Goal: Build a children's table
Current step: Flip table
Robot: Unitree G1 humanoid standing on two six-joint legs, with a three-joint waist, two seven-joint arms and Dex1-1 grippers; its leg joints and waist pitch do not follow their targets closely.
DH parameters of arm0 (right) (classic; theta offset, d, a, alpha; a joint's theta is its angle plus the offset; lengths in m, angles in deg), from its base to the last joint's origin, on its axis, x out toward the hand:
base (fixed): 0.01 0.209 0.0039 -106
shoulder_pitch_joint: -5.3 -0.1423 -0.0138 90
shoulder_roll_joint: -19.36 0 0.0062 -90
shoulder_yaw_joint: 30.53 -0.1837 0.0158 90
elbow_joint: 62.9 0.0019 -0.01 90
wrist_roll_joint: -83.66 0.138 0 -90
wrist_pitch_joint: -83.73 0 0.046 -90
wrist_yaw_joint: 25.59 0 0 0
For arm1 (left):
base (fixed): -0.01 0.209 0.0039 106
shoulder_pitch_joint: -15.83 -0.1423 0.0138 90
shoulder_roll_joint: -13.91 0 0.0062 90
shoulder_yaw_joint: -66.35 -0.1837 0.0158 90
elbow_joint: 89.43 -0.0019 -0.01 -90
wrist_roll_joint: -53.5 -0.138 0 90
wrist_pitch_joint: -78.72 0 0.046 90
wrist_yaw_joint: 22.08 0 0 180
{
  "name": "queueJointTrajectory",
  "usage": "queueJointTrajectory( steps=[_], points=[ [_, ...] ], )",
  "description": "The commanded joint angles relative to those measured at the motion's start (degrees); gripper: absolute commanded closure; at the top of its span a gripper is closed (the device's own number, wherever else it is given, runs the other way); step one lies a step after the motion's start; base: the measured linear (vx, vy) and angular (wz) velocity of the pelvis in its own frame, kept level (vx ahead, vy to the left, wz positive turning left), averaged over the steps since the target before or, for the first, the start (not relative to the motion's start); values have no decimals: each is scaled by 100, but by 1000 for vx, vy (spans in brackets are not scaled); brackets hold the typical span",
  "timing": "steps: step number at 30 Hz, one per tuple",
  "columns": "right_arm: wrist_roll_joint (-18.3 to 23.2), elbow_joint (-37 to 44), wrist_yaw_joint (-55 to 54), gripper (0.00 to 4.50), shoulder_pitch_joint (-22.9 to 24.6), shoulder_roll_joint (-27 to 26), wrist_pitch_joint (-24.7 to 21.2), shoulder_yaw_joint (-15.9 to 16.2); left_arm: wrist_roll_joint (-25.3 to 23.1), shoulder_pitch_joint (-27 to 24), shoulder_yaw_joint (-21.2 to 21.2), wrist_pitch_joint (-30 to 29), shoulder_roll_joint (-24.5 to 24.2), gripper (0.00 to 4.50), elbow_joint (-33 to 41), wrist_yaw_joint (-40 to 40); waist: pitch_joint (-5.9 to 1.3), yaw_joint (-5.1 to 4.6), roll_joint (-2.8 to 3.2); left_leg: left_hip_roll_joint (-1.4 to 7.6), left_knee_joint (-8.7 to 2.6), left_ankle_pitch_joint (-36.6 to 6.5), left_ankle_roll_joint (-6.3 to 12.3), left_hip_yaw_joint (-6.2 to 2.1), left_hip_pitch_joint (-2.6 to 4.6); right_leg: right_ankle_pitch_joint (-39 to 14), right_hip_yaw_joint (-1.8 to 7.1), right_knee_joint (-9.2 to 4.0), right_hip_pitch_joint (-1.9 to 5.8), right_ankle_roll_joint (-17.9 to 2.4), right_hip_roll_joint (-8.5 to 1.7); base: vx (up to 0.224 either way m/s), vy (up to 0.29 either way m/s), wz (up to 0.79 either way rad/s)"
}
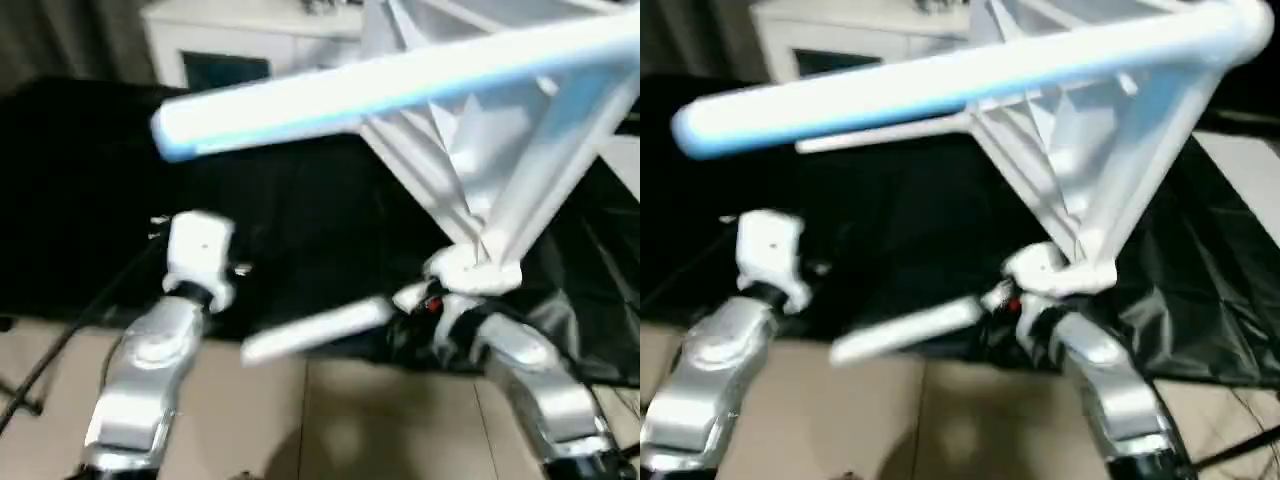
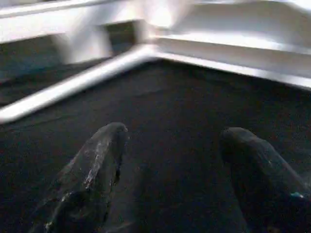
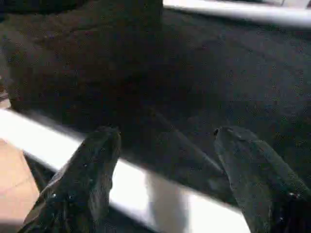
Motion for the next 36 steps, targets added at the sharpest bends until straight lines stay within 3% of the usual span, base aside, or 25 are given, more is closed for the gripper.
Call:
queueJointTrajectory(
  steps=[1, 2, 3, 4, 5, 6, 7, 8, 9, 11, 15, 16, 18, 21, 23, 25, 26, 28, 31, 32, 34, 35, 36],
  points=[
    [267, 146, 328, 106, 22, 88, -269, -73, 190, -105, -230, -99, -48, 100, 192, 355, -319, 68, -162, 198, -114, 3120, 1236, -21, -128, 3334, 358, -378, 548, 24, -513, -113, -18, 8],
    [403, 188, 543, 106, -25, 181, -404, -55, 307, -161, -280, -146, -195, 100, 280, 582, -290, 100, -143, 288, -257, 1223, 773, 29, -144, 3067, 289, -539, 657, -420, -585, -4, -57, 10],
    [667, 253, 1010, 106, -130, 370, -713, 10, 490, -260, -350, -296, -505, 100, 441, 1006, -330, 103, -48, 368, -445, 773, 458, 42, -110, 2539, 135, -488, 766, -886, -392, -4, -57, 10],
    [779, 285, 1218, 106, -177, 466, -863, 60, 574, -293, -352, -385, -632, 100, 502, 1171, -318, 72, 0, 432, -509, 774, 445, 45, -76, 2224, 79, -494, 724, -1143, -314, -3, -54, 0],
    [849, 308, 1339, 106, -202, 531, -957, 93, 618, -307, -339, -442, -693, 100, 532, 1265, -244, 7, 75, 563, -608, 674, 492, 46, -50, 1320, -20, -529, 636, -1539, -193, 0, 0, 0],
    [909, 325, 1434, 106, -219, 587, -1045, 122, 660, -318, -334, -477, -741, 100, 561, 1342, -183, 1, 143, 641, -649, 326, 544, 52, 4, 670, -58, -576, 561, -1672, -174, 0, 0, 0],
    [948, 324, 1672, 106, -272, 761, -1179, 230, 765, -344, -316, -590, -871, 100, 637, 1532, -142, -5, 132, 734, -684, -418, 584, 93, 75, -421, -86, -676, 523, -1754, -172, -63, -27, 13],
    [940, 317, 1705, 106, -283, 789, -1191, 250, 779, -348, -314, -605, -894, 100, 648, 1561, -61, -4, 156, 815, -757, -1249, 444, 149, 120, -1477, -94, -758, 470, -1699, -191, -41, -26, 20],
    [899, 261, 1799, 106, -325, 859, -1223, 315, 828, -366, -312, -644, -971, 100, 686, 1662, -10, -13, 128, 846, -766, -1912, 142, 240, 223, -2362, -86, -858, 387, -1483, -196, -41, -26, 20],
    [826, 168, 1890, 106, -378, 918, -1225, 385, 868, -380, -313, -697, -1039, 100, 723, 1742, 4, -4, 110, 857, -778, -2328, -201, 317, 310, -3049, -82, -931, 313, -1161, -182, -56, -20, 24],
    [457, -421, 1925, 106, -653, 796, -1057, 588, 889, -362, -321, -794, -1113, 100, 756, 1794, -22, -31, 93, 866, -815, -2065, -367, 332, 148, -3243, -75, -922, 380, -834, -232, -73, -8, 9],
    [289, -717, 1882, 106, -812, 687, -939, 697, 950, -358, -332, -850, -1165, 100, 802, 1814, -17, -34, 114, 859, -819, -2070, -378, 326, 139, -3291, -74, -924, 374, -818, -234, -64, -4, -1],
    [104, -1091, 1748, 106, -1043, 515, -849, 809, 1008, -352, -342, -916, -1220, 100, 853, 1847, -17, -82, 87, 847, -811, -2134, -423, 296, 85, -3605, -108, -943, 389, -713, -265, -55, -4, -5],
    [-110, -1511, 1622, 106, -1317, 336, -693, 966, 1041, -339, -347, -988, -1273, 100, 899, 1898, -23, -125, 76, 844, -805, -2101, -425, 289, 69, -3723, -115, -971, 377, -645, -270, -17, -2, -2],
    [-323, -1947, 1481, 106, -1576, 173, -454, 1096, 1009, -327, -337, -1023, -1309, 100, 926, 1932, -24, -169, 58, 833, -780, -2095, -403, 304, 91, -3688, -122, -964, 321, -742, -254, 0, 0, 0],
    [-426, -2268, 1405, 106, -1748, 39, -328, 1134, 1008, -327, -310, -1052, -1327, 100, 962, 1933, -60, -182, 52, 850, -792, -1902, -407, 305, 30, -3399, -113, -923, 382, -812, -262, 0, 0, 0],
    [-426, -2268, 1405, 106, -1748, 39, -328, 1134, 1008, -327, -310, -1052, -1327, 100, 962, 1933, -64, -169, 72, 860, -806, -1811, -378, 317, 21, -3114, -103, -889, 382, -894, -244, 0, 0, 0],
    [-498, -2506, 1312, 106, -1868, -64, -239, 1146, 988, -330, -288, -1051, -1342, 100, 988, 1913, -50, -166, 67, 864, -806, -1789, -369, 347, 13, -3027, -93, -886, 358, -971, -236, 0, 0, 0],
    [-621, -3010, 1172, 106, -2090, -291, -35, 1117, 969, -338, -248, -1060, -1374, 100, 1026, 1872, -61, -158, 66, 877, -813, -1781, -412, 359, 20, -2837, -88, -859, 369, -1035, -222, 0, 0, 0],
    [-740, -3426, 1045, 106, -2265, -460, 179, 1105, 959, -342, -226, -1068, -1402, 100, 1047, 1833, -73, -175, 62, 877, -794, -1780, -416, 367, 29, -2769, -81, -827, 332, -1135, -238, 0, 0, 0],
    [-745, -3766, 933, 106, -2401, -654, 296, 1047, 949, -337, -206, -1074, -1422, 100, 1046, 1812, -62, -186, 71, 873, -814, -1788, -449, 357, -2, -2894, -93, -845, 381, -1081, -240, 0, 0, 0],
    [-770, -4118, 831, 106, -2538, -832, 441, 1005, 932, -310, -190, -1078, -1428, 100, 1023, 1794, -68, -200, 79, 871, -795, -1815, -462, 371, 28, -2863, -86, -847, 330, -1153, -243, 0, 0, 0],
    [-773, -4272, 790, 106, -2597, -913, 502, 984, 924, -295, -182, -1080, -1429, 100, 1009, 1789, -78, -190, 86, 871, -788, -1800, -467, 382, 41, -2803, -85, -845, 336, -1183, -236, 0, 0, 0]
  ],
)
